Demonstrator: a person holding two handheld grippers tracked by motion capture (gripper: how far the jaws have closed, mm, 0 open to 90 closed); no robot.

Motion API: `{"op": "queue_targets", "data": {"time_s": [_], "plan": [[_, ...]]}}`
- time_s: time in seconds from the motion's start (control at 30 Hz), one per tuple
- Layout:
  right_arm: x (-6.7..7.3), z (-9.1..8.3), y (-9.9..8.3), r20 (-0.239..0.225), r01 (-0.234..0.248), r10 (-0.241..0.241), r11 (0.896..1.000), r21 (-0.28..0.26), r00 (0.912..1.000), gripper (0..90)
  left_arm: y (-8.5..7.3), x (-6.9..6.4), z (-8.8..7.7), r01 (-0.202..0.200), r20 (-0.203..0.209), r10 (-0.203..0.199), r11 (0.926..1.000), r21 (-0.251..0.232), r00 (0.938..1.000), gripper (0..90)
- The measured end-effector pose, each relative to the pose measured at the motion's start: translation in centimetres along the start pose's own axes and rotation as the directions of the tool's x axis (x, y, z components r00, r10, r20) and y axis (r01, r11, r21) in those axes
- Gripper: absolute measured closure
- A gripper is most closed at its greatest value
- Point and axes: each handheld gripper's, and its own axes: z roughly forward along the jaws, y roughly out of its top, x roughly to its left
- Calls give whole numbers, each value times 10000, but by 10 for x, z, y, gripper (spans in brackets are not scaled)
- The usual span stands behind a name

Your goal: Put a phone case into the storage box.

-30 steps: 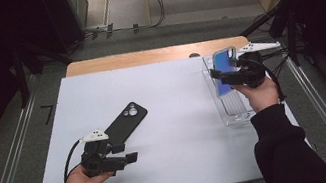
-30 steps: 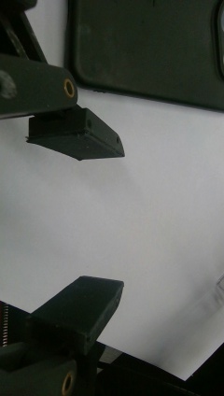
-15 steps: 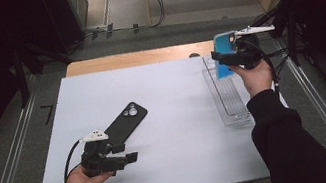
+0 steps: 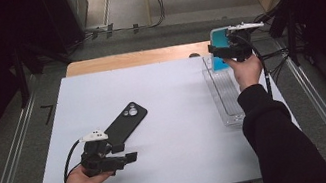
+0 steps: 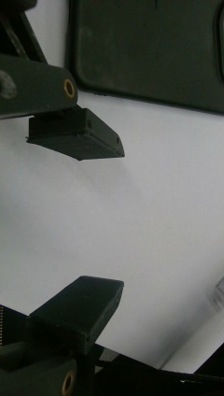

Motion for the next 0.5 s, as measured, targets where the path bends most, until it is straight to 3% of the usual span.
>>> {"op": "queue_targets", "data": {"time_s": [0.5], "plan": [[-9,44,-14,415,-268,251,9988,405,9988,151,0,0,1,-19,58,19,10000,29,10000,308]]}}
